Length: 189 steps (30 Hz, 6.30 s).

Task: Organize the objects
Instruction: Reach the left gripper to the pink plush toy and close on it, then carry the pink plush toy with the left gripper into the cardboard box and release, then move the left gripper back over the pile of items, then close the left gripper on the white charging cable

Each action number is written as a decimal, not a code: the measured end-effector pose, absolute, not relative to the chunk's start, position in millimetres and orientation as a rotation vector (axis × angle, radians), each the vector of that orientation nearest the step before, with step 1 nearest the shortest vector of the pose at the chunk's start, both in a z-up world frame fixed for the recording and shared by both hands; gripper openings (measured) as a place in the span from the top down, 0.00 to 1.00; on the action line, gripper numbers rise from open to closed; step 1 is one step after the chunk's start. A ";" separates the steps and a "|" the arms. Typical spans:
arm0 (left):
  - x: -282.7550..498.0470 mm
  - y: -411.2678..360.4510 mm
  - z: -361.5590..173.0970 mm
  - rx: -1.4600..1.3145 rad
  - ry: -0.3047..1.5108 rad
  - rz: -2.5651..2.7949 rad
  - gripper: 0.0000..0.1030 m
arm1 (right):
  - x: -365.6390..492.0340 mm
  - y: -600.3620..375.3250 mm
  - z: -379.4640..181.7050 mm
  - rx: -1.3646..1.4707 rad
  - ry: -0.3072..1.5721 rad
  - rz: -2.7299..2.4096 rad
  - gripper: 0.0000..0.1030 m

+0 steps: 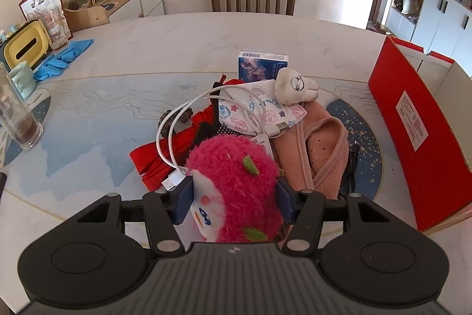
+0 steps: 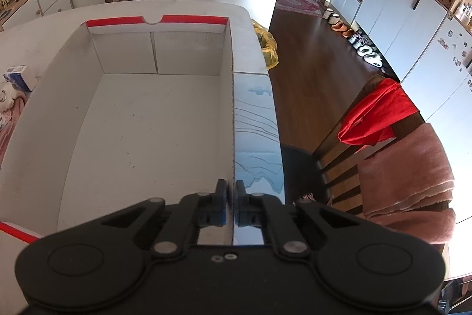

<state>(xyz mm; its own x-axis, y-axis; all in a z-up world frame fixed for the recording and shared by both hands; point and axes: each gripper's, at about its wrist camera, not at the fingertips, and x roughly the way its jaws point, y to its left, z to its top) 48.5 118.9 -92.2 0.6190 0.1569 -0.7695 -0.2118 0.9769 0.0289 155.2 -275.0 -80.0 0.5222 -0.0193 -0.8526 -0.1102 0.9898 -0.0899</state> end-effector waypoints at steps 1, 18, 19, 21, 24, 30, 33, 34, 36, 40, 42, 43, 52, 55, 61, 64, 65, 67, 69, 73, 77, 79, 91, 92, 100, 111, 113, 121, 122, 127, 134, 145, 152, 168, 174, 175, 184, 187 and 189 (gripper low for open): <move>47.2 118.9 -91.0 -0.063 0.876 0.205 0.46 | 155.1 -274.9 -80.1 -0.137 1.021 0.052 0.96; 39.4 104.6 -40.6 -0.038 0.829 0.083 0.48 | 152.2 -270.1 -77.8 -0.142 1.022 0.051 0.97; 41.8 100.7 -37.4 -0.035 0.824 0.078 0.47 | 151.9 -269.6 -78.0 -0.142 1.025 0.053 0.97; 47.6 90.8 -31.9 -0.034 0.816 0.060 0.47 | 151.7 -269.6 -77.1 -0.140 1.028 0.063 0.97; 56.3 73.4 -23.6 -0.023 0.802 0.040 0.47 | 151.7 -271.1 -74.4 -0.129 1.029 0.087 0.98; 76.2 30.3 -5.1 -0.001 0.775 -0.022 0.47 | 147.9 -272.5 -71.4 -0.135 1.027 0.142 0.97; 89.2 7.3 4.8 0.011 0.768 -0.063 0.47 | 145.7 -271.6 -71.0 -0.145 1.035 0.162 0.97; 93.6 0.4 7.2 0.013 0.768 -0.077 0.47 | 145.0 -271.0 -70.7 -0.152 1.036 0.165 0.97; 102.3 -12.6 8.8 0.018 0.769 -0.100 0.47 | 144.3 -269.9 -71.2 -0.166 1.040 0.172 0.97; 120.6 -39.5 9.3 0.040 0.778 -0.143 0.47 | 143.8 -270.5 -70.8 -0.162 1.049 0.185 0.96; 129.2 -50.5 8.1 0.043 0.771 -0.175 0.47 | 143.4 -270.4 -70.7 -0.159 1.049 0.190 0.96; 135.8 -57.0 6.2 0.040 0.783 -0.190 0.47 | 143.5 -270.4 -70.1 -0.157 1.049 0.193 0.96; 164.0 -106.8 -30.8 0.141 0.845 -0.264 0.47 | 143.1 -270.7 -70.6 -0.154 1.056 0.198 0.96; 173.2 -116.9 -51.4 0.173 0.895 -0.250 0.47 | 142.9 -270.9 -70.5 -0.154 1.056 0.198 0.96; 180.0 -128.7 -78.7 0.221 0.976 -0.233 0.47 | 142.4 -270.3 -69.8 -0.158 1.058 0.197 0.96; 183.2 -132.9 -89.6 0.223 1.011 -0.238 0.47 | 142.7 -269.7 -69.4 -0.160 1.060 0.197 0.96; 183.8 -133.9 -93.1 0.223 1.022 -0.237 0.47 | 142.7 -270.0 -69.2 -0.159 1.060 0.196 0.96; 183.3 -135.7 -95.4 0.233 1.020 -0.237 0.47 | 143.1 -269.3 -69.7 -0.160 1.061 0.197 0.96; 186.3 -139.8 -94.9 0.249 1.025 -0.244 0.46 | 143.0 -269.3 -69.7 -0.161 1.061 0.198 0.96; 186.6 -141.7 -95.6 0.262 1.024 -0.249 0.44 | 143.0 -269.4 -69.8 -0.161 1.061 0.198 0.95; 186.9 -140.2 -94.7 0.260 1.021 -0.242 0.40 | 143.0 -269.4 -69.8 -0.161 1.062 0.199 0.95; 187.0 -138.2 -93.0 0.253 1.017 -0.237 0.38 | 142.8 -269.1 -70.5 -0.161 1.062 0.201 0.95; 180.8 -115.5 -72.2 0.165 0.977 -0.224 0.19 | 143.3 -267.5 -70.8 -0.165 1.070 0.199 0.95; 179.0 -113.8 -68.5 0.158 0.968 -0.224 0.19 | 143.2 -267.6 -70.8 -0.164 1.070 0.198 0.95; 167.0 -98.9 -36.6 0.094 0.908 -0.249 0.13 | 143.1 -265.6 -70.1 -0.167 1.072 0.197 0.95; 149.6 -61.9 -6.9 0.058 0.843 -0.214 0.02 | 142.9 -264.4 -70.6 -0.175 1.072 0.195 0.95; 146.0 -52.0 -3.5 0.056 0.826 -0.187 0.02 | 142.6 -264.2 -70.8 -0.176 1.072 0.194 0.95; 135.0 -5.4 -2.9 0.043 0.804 -0.113 0.00 | 141.9 -265.0 -70.7 -0.169 1.075 0.194 0.95; 134.1 0.4 -4.4 0.034 0.810 -0.106 0.00 | 142.0 -264.6 -70.8 -0.169 1.075 0.194 0.95; 128.0 30.7 -14.3 -0.014 0.841 -0.068 0.00 | 142.0 -264.4 -70.5 -0.170 1.076 0.191 0.95; 121.7 66.3 -36.6 -0.016 0.877 0.034 0.00 | 140.9 -262.9 -69.3 -0.172 1.077 0.187 0.95; 110.9 109.5 -87.0 -0.034 0.951 0.133 0.00 | 138.6 -258.9 -70.3 -0.177 1.082 0.181 0.95; 115.9 126.0 -103.5 -0.037 0.948 0.162 0.00 | 139.3 -255.0 -70.9 -0.188 1.085 0.173 0.95; 142.5 125.9 -138.5 0.100 0.949 0.129 0.19 | 140.3 -252.4 -71.1 -0.197 1.092 0.159 0.95; 147.3 131.1 -139.1 0.081 0.947 0.137 0.34 | 140.4 -252.2 -71.3 -0.198 1.092 0.159 0.95; 147.1 130.8 -138.8 0.086 0.944 0.136 0.38 | 140.4 -252.2 -71.3 -0.197 1.092 0.159 0.95; 145.6 131.2 -142.8 0.153 0.942 0.149 0.67 | 140.2 -252.3 -71.9 -0.202 1.092 0.157 0.95; 142.1 136.7 -140.1 0.129 0.934 0.142 0.73 | 140.4 -252.5 -71.9 -0.203 1.092 0.158 0.95; 139.0 139.3 -138.1 0.120 0.930 0.137 0.77 | 140.3 -252.2 -72.0 -0.203 1.092 0.158 0.95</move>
